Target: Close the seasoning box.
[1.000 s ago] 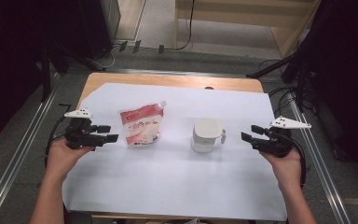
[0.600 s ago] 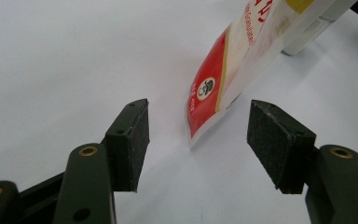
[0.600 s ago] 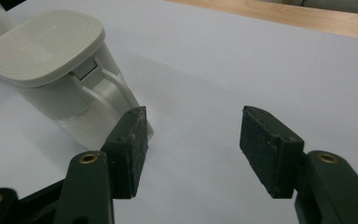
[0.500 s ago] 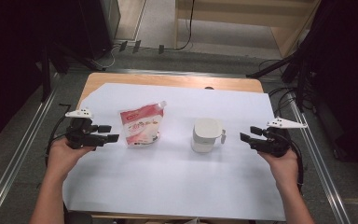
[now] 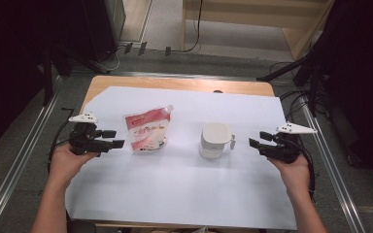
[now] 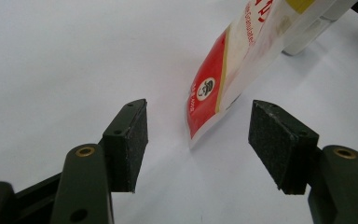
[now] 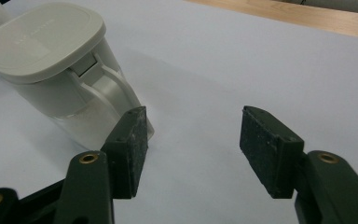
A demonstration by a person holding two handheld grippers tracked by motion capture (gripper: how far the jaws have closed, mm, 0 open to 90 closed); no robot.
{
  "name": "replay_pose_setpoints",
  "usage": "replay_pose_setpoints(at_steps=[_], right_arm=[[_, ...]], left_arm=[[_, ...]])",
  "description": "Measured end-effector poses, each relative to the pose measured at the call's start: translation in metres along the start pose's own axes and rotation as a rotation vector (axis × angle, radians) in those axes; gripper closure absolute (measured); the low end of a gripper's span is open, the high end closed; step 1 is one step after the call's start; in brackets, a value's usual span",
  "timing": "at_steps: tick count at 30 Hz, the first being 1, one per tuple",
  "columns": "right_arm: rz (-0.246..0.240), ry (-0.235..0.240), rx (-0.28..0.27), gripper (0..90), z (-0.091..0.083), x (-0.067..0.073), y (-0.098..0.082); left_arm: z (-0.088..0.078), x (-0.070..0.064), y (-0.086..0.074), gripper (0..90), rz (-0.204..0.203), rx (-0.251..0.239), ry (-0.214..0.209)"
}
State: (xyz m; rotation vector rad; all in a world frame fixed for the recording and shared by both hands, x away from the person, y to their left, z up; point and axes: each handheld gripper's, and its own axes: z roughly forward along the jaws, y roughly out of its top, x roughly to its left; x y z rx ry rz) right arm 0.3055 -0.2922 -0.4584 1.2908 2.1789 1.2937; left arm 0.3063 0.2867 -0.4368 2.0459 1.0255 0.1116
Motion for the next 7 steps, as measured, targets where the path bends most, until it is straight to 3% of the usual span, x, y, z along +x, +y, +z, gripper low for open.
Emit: replay_pose_setpoints(at_steps=[7], right_arm=[[0.005,-0.007,-0.009,41.1,-0.0014,-0.0010,0.0002]], left_arm=[[0.0001,0.0003,0.0003,37.6,0.003,-0.003,0.000]])
